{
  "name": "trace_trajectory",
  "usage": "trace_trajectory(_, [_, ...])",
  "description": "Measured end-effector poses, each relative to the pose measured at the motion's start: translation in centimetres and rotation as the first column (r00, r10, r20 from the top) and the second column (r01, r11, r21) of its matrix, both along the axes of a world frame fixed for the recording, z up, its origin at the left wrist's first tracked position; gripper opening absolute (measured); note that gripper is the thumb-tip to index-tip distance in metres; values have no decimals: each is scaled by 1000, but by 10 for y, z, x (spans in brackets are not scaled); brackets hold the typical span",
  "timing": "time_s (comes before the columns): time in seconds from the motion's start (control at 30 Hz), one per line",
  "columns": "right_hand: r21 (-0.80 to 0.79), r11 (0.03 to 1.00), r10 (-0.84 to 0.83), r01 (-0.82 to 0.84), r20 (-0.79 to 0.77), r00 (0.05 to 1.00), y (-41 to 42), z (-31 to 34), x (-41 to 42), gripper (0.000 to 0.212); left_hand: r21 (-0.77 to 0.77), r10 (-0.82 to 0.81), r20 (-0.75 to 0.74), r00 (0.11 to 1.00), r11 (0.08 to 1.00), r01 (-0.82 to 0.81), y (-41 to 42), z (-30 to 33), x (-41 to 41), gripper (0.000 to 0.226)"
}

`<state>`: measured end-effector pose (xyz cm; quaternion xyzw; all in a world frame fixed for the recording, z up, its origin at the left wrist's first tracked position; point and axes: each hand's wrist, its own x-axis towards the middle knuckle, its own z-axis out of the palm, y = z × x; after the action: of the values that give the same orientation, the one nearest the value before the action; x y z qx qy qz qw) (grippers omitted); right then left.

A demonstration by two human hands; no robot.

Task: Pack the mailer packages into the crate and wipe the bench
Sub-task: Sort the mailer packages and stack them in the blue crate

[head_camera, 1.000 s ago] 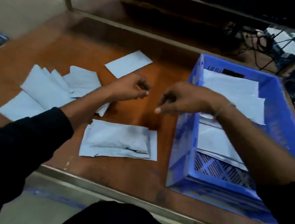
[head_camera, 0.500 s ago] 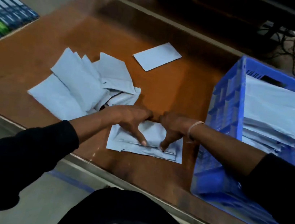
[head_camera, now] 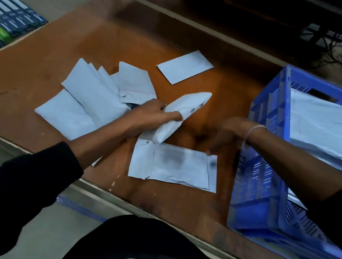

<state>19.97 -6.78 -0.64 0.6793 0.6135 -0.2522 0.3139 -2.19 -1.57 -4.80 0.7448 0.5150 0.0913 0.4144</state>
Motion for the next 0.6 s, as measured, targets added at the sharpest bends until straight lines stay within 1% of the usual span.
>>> trace_trajectory(0.03, [-57, 998, 10, -11, -13, 1000, -2, -7, -4, 68, -45, 42, 62, 997, 998, -39, 0, 1, -2, 46])
trace_trajectory(0.1, [-72, 996, 57, -57, -5, 998, -6, -29, -16, 86, -152, 137, 184, 973, 982, -109, 0, 6, -5, 40])
trace_trajectory(0.17, [-14, 992, 126, -126, -35, 991, -5, -63, -26, 98, -238, 219, 271, 937, 959, -155, -2, 10, -7, 33])
trace_trajectory(0.23, [43, 993, 117, -113, -90, 989, -9, -90, -39, 107, -287, 258, 329, 908, 944, -164, -3, 12, -7, 27])
trace_trajectory(0.27, [59, 993, 109, -103, -95, 989, -16, -88, -49, 105, -298, 263, 349, 899, 941, -160, -5, 13, -9, 26])
trace_trajectory(0.33, [91, 989, 123, -115, -87, 989, -25, -76, -65, 94, -332, 276, 383, 882, 932, -147, -7, 14, -11, 24])
trace_trajectory(0.47, [21, 997, 70, -70, -33, 997, -25, -69, -63, 70, -480, 331, 417, 847, 871, -105, -8, 15, -18, 39])
trace_trajectory(0.53, [49, 993, 113, -111, -36, 993, -22, -62, -58, 52, -520, 335, 412, 848, 850, -83, -6, 17, -22, 42])
trace_trajectory(0.6, [119, 974, 201, -195, -43, 979, -18, -50, -50, 29, -541, 342, 402, 849, 837, -81, -3, 18, -25, 54])
